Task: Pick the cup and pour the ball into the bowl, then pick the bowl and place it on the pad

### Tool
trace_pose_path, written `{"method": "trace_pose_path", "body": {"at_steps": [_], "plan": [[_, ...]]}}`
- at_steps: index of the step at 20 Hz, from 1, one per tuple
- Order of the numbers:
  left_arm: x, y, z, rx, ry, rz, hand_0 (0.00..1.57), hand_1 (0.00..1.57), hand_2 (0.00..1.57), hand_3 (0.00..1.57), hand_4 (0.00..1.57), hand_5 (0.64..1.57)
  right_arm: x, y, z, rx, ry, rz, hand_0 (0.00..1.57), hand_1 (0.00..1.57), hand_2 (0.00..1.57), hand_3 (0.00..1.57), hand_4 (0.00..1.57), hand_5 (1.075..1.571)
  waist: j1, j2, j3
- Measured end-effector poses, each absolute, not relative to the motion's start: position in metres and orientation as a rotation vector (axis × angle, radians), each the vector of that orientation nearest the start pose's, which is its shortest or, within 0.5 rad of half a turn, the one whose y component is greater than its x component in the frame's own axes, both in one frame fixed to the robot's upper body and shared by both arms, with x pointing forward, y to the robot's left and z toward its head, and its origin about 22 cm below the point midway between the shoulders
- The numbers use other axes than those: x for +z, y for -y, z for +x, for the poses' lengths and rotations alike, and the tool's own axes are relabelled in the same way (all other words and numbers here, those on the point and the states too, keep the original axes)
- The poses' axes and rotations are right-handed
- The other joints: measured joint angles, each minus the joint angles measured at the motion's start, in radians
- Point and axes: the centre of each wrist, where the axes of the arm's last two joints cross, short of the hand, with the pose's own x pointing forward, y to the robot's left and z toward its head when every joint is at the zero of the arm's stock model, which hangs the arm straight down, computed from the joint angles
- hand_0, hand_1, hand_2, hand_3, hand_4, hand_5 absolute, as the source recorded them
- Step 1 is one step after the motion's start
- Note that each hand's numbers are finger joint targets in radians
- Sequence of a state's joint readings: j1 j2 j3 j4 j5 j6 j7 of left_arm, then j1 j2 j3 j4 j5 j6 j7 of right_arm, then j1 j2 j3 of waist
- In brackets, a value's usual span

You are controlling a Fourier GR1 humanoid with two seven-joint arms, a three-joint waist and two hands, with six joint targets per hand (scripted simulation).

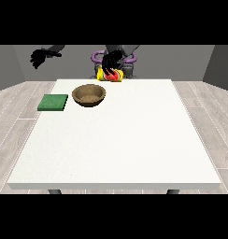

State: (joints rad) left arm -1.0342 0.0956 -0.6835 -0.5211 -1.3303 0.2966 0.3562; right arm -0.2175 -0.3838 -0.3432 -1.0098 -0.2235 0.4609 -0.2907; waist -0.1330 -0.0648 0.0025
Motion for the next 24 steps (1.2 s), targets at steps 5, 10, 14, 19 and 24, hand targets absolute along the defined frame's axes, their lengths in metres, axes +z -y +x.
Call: {"method": "trace_pose_path", "body": {"at_steps": [5,10,14,19,24], "plan": [[0.035,-0.060,0.399,2.280,-1.461,-1.966,1.46,1.46,1.57,1.57,1.51,1.178,-0.020,0.408,0.269,0.021,1.619,0.072,0.00,0.00,0.00,0.00,0.00,1.571,0.009,-0.011,-0.0007],[0.032,-0.048,0.393,2.267,-1.277,-1.916,1.45,1.45,1.57,1.57,1.53,1.134,-0.015,0.416,0.268,0.020,1.616,0.070,0.00,0.00,0.00,0.00,0.00,1.571,0.012,-0.007,-0.0018],[0.033,-0.046,0.390,2.271,-1.286,-1.890,1.48,1.48,1.57,1.57,1.50,1.222,-0.018,0.421,0.262,0.003,1.575,0.066,0.00,0.00,0.00,0.00,0.00,1.569,0.030,-0.022,-0.0026],[0.050,-0.069,0.400,2.238,-1.997,-2.126,1.24,1.24,1.54,1.43,1.51,1.196,-0.029,0.426,0.246,-0.031,1.537,0.051,0.00,0.00,0.00,0.00,0.00,1.567,0.071,-0.035,-0.0095],[0.047,-0.087,0.396,1.916,-2.914,-2.179,0.00,0.00,0.00,0.00,0.63,1.569,-0.033,0.419,0.245,-0.070,1.537,0.038,0.00,0.00,0.00,0.00,0.35,1.568,0.122,-0.010,-0.0182]]}}
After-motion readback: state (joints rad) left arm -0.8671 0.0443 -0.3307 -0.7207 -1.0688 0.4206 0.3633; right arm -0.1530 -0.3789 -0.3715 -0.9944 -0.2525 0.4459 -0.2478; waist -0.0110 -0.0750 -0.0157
